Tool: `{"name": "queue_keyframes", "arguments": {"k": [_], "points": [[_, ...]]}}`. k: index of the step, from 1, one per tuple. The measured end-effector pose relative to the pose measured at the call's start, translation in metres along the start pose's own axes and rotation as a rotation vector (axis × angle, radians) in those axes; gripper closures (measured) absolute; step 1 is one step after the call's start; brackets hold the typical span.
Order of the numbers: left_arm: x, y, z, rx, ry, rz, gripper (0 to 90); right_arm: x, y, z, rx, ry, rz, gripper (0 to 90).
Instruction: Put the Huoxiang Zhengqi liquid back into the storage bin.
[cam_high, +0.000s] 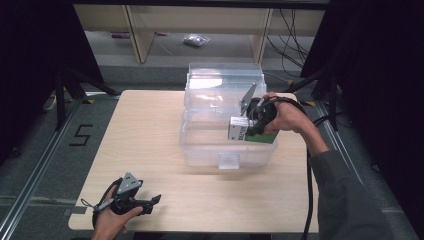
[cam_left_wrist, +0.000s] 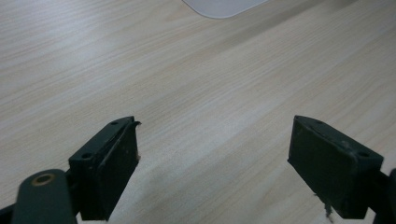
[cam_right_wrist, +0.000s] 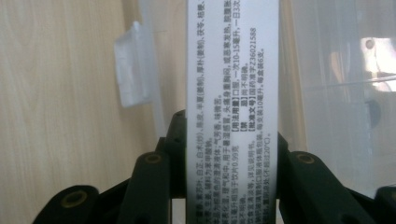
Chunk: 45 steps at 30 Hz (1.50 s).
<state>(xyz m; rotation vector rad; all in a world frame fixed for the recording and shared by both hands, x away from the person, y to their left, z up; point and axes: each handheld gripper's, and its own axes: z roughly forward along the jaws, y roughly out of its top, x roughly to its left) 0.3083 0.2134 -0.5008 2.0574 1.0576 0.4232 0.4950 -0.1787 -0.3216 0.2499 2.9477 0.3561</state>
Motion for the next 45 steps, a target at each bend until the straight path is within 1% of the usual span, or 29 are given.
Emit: {"name": "queue_keyframes", "arguments": {"k": [1,2,5,7,8,9,10,11,15,16,17,18,19,20,21,23,24,27,28,29,31,33,34,36,37,39,41,43,45], "points": [[0.0,0.0,0.0,0.001,0.0,0.0,15.3,-0.005,0.0,0.002,-0.016,-0.004,-0.046,65.4],[0.0,0.0,0.0,0.001,0.0,0.002,15.3,-0.004,-0.001,0.002,-0.002,0.0,0.005,65.4],[0.0,0.0,0.0,-0.001,-0.001,0.0,15.3,-0.009,-0.002,0.007,-0.003,0.004,0.011,65.4],[-0.001,0.0,0.0,-0.012,0.003,-0.004,15.3,-0.013,-0.002,0.011,-0.004,0.007,-0.004,65.4],[-0.001,0.0,0.001,-0.021,0.002,-0.012,15.3,-0.015,-0.002,0.014,-0.001,0.017,0.004,65.4],[0.0,0.0,0.0,-0.014,0.0,0.0,15.3,-0.015,-0.002,0.015,0.005,0.013,0.014,65.4],[-0.001,0.0,0.0,-0.01,0.001,-0.002,15.3,-0.019,-0.002,0.017,0.001,0.015,-0.013,65.4],[0.0,0.0,0.0,-0.004,-0.002,-0.002,15.3,-0.019,-0.003,0.018,0.004,0.015,0.012,65.4],[0.0,0.0,-0.001,0.0,-0.001,-0.008,15.3,-0.025,-0.004,0.025,0.007,0.019,0.014,65.3],[0.0,0.0,-0.001,0.001,-0.002,-0.007,15.3,-0.027,-0.005,0.026,0.009,0.02,0.011,65.3],[0.0,0.0,-0.001,-0.002,-0.001,-0.005,15.3,-0.029,-0.005,0.028,0.005,0.023,-0.016,65.3],[0.0,0.0,0.0,-0.006,0.0,-0.005,15.3,-0.03,-0.005,0.03,0.017,0.02,-0.022,65.3],[0.0,0.0,0.0,-0.011,-0.001,-0.002,15.3,-0.029,-0.006,0.03,0.025,0.019,-0.006,65.3],[0.0,0.0,0.0,-0.009,-0.001,-0.003,15.3,-0.031,-0.005,0.032,0.024,0.021,-0.023,65.3],[-0.001,0.0,0.0,-0.008,-0.001,-0.005,15.3,-0.03,-0.005,0.033,0.021,0.021,-0.003,65.3],[-0.001,0.0,0.0,-0.009,0.003,-0.012,15.3,-0.031,-0.006,0.036,0.027,0.03,0.006,65.3],[-0.001,0.0,0.0,-0.015,0.008,-0.013,15.3,-0.033,-0.006,0.038,0.017,0.034,-0.023,65.3],[-0.001,0.0,0.0,-0.015,0.006,-0.013,15.3,-0.033,-0.007,0.042,0.027,0.035,-0.008,65.3],[-0.001,0.0,0.0,-0.013,0.005,-0.014,15.3,-0.038,-0.009,0.047,0.007,0.033,-0.062,65.3],[-0.001,0.0,-0.001,-0.005,0.001,-0.009,15.3,-0.036,-0.01,0.048,0.014,0.043,-0.028,65.3],[-0.001,0.0,-0.001,-0.007,0.005,-0.012,15.3,-0.038,-0.012,0.051,0.021,0.049,-0.025,65.3],[-0.001,0.0,-0.001,-0.008,0.006,-0.011,15.3,-0.037,-0.014,0.052,0.036,0.049,0.01,65.3],[-0.001,0.0,-0.001,-0.01,0.006,-0.011,15.3,-0.038,-0.014,0.055,0.027,0.054,-0.02,65.3],[-0.001,0.0,-0.001,-0.008,0.004,-0.014,15.3,-0.037,-0.015,0.055,0.037,0.05,0.006,65.2],[-0.001,0.0,-0.001,-0.008,0.004,-0.014,15.3,-0.039,-0.015,0.057,0.028,0.052,-0.009,65.2],[0.0,0.0,-0.001,-0.003,0.0,-0.008,15.4,-0.039,-0.016,0.058,0.024,0.061,-0.011,65.2],[-0.001,-0.001,0.0,-0.014,0.006,-0.015,15.5,-0.038,-0.017,0.06,0.033,0.056,0.007,65.2],[-0.001,0.0,-0.001,-0.008,0.005,-0.012,15.5,-0.038,-0.019,0.062,0.025,0.059,-0.006,65.2],[0.0,0.0,-0.001,-0.001,0.0,-0.009,15.5,-0.036,-0.02,0.064,0.03,0.071,0.005,65.1]]}}
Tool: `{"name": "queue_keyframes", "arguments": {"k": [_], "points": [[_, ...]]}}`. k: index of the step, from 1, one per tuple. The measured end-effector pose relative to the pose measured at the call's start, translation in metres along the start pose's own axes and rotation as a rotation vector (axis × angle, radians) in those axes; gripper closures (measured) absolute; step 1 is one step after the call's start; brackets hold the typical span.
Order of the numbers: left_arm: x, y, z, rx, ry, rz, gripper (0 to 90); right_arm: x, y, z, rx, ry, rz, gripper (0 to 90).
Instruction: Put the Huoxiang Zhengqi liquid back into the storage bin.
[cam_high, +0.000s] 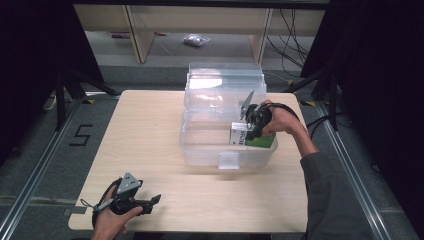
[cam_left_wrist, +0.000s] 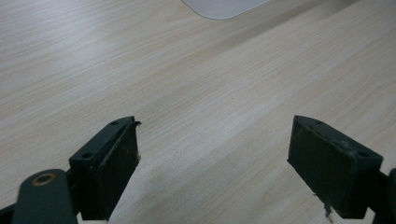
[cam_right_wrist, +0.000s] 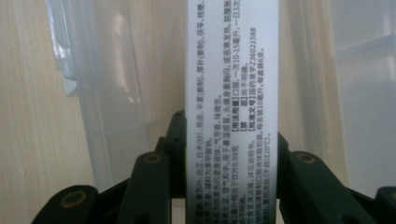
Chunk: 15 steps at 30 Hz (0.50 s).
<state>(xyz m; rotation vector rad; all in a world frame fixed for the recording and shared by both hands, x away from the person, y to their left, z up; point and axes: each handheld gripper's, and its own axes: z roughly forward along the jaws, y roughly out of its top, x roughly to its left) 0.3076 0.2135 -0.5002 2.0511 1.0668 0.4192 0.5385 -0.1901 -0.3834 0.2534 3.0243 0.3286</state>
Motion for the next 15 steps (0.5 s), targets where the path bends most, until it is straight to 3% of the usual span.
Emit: {"name": "queue_keyframes", "arguments": {"k": [2,3,5,7,9,10,11,15], "points": [[0.0,0.0,0.0,0.0,-0.002,0.002,15.5,-0.001,-0.001,0.003,-0.011,-0.002,-0.035,65.1],[0.0,0.0,0.0,-0.002,-0.002,0.0,15.5,0.002,-0.002,0.003,0.006,0.003,0.009,65.1],[0.0,0.0,0.0,0.0,0.0,0.0,15.5,0.0,-0.002,0.006,0.0,0.013,-0.026,65.1],[0.0,0.0,0.0,-0.001,0.001,-0.004,15.4,0.001,-0.003,0.007,0.001,0.012,-0.014,65.1],[0.0,0.0,0.0,-0.002,0.002,-0.001,15.5,-0.001,-0.004,0.01,-0.009,0.013,-0.058,65.0],[0.0,0.0,0.0,0.0,0.0,0.001,15.5,0.002,-0.005,0.011,0.004,0.015,-0.026,65.0],[0.0,0.0,0.0,0.0,0.001,0.001,15.5,0.0,-0.005,0.013,-0.01,0.023,-0.054,65.0],[0.0,0.0,0.001,-0.011,0.006,-0.002,15.5,0.003,-0.006,0.018,0.003,0.036,-0.025,65.0]]}}
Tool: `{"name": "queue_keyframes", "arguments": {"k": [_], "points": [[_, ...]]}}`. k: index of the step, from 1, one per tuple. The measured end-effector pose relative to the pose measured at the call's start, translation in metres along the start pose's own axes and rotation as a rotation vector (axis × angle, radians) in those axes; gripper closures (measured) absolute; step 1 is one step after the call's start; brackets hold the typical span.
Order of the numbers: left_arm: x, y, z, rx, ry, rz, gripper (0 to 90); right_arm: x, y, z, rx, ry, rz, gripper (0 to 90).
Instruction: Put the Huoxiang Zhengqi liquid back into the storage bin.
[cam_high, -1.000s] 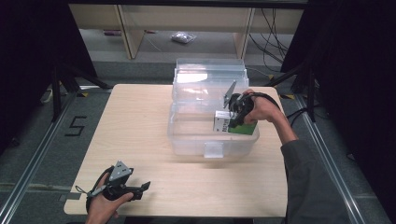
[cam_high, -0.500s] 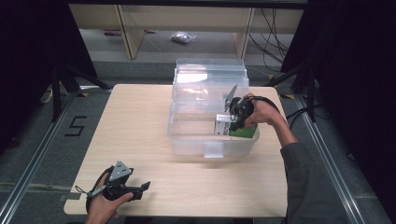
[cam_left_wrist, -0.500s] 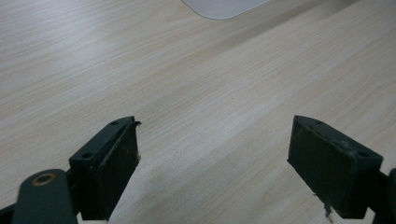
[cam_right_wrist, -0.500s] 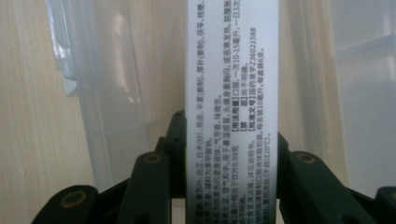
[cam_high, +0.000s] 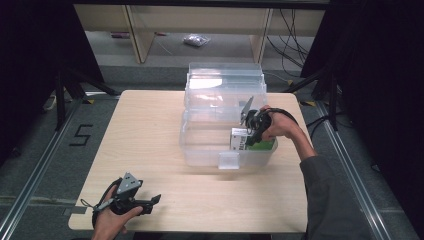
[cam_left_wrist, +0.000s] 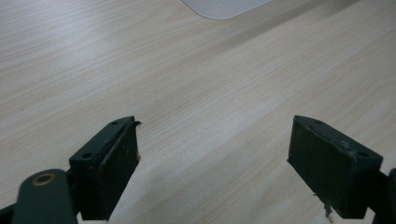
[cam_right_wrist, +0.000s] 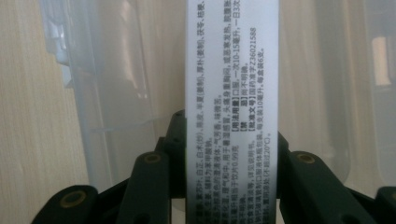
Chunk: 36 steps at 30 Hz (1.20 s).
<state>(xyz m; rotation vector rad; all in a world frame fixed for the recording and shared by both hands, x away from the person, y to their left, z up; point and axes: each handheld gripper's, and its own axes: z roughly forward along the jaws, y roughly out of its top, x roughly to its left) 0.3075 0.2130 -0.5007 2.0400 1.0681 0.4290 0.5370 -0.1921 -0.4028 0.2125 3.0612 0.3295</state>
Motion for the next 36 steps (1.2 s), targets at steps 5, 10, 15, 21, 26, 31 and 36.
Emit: {"name": "queue_keyframes", "arguments": {"k": [5,10,15,21,26,31,36], "points": [[0.0,0.0,0.0,0.004,-0.005,0.004,15.4,-0.001,0.002,0.004,0.004,0.003,-0.019,64.9],[0.0,0.0,0.0,0.004,-0.007,0.007,15.5,-0.001,0.002,0.006,0.009,0.009,-0.017,64.8],[0.0,0.0,0.0,0.009,-0.009,0.007,15.5,-0.001,0.001,0.01,0.013,0.007,-0.013,64.7],[0.0,0.0,0.0,0.01,-0.007,0.004,15.5,-0.002,0.001,0.014,0.024,0.016,-0.009,64.4],[0.0,0.0,0.0,0.013,-0.009,0.009,15.5,-0.001,-0.002,0.019,0.019,0.029,-0.001,64.0],[0.001,0.0,0.0,0.009,-0.01,0.008,15.5,-0.002,-0.005,0.02,0.013,0.032,0.004,63.1],[0.001,0.0,0.0,0.008,-0.01,0.008,15.5,-0.001,-0.005,0.015,0.005,0.027,0.028,62.3]]}}
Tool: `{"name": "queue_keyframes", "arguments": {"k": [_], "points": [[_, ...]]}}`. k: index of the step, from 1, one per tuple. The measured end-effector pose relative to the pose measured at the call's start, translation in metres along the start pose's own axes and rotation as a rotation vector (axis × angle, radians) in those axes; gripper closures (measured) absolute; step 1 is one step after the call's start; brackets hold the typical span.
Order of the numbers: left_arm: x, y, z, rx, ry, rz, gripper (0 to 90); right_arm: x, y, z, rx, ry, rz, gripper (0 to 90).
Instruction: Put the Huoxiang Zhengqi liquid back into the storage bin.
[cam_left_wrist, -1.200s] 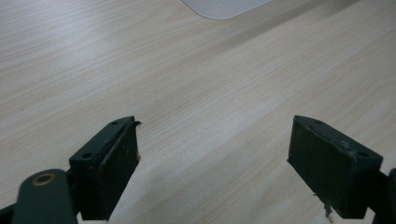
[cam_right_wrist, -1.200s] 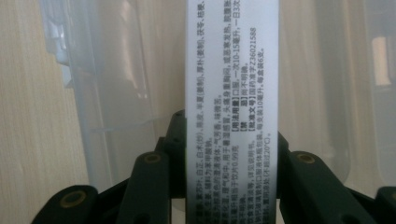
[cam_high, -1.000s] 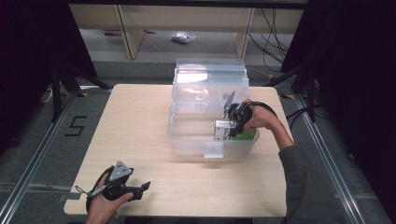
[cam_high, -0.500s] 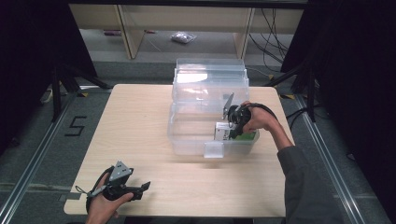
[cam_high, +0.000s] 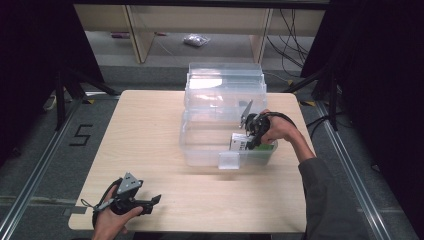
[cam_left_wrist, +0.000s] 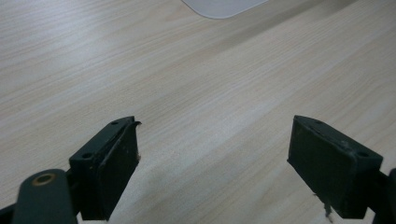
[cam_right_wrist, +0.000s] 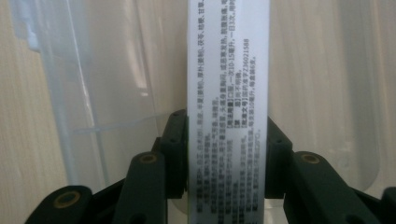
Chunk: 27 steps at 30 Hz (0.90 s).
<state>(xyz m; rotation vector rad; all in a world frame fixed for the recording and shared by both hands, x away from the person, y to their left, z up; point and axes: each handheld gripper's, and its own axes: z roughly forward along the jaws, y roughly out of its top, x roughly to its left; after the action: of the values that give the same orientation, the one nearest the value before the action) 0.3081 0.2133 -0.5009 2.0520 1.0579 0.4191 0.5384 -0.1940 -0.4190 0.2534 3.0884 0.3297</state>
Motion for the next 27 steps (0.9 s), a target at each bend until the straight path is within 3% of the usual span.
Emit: {"name": "queue_keyframes", "arguments": {"k": [6,11,12,13,18,22,24,27], "points": [[0.0,0.0,0.0,0.003,0.002,-0.001,15.5,0.0,-0.003,-0.013,-0.053,0.002,0.038,59.2],[0.0,0.0,0.0,-0.001,0.001,-0.002,15.5,0.003,-0.008,-0.027,-0.129,-0.008,0.109,52.3],[0.0,0.0,0.0,-0.002,0.001,-0.003,15.5,0.005,-0.01,-0.031,-0.148,-0.009,0.145,51.0],[0.0,0.0,0.0,0.0,0.0,-0.005,15.5,0.003,-0.011,-0.034,-0.163,-0.013,0.138,50.4],[0.0,0.0,0.001,-0.008,0.006,-0.006,15.5,0.01,-0.015,-0.048,-0.214,-0.054,0.2,42.9],[0.0,0.0,0.0,-0.002,0.003,-0.001,15.5,0.014,-0.014,-0.056,-0.249,-0.086,0.22,39.0],[0.0,0.0,0.0,-0.003,0.003,-0.004,15.5,0.018,-0.013,-0.06,-0.264,-0.107,0.27,37.5],[0.0,0.0,0.0,-0.004,0.002,-0.002,15.5,0.02,-0.013,-0.064,-0.287,-0.141,0.298,34.7]]}}
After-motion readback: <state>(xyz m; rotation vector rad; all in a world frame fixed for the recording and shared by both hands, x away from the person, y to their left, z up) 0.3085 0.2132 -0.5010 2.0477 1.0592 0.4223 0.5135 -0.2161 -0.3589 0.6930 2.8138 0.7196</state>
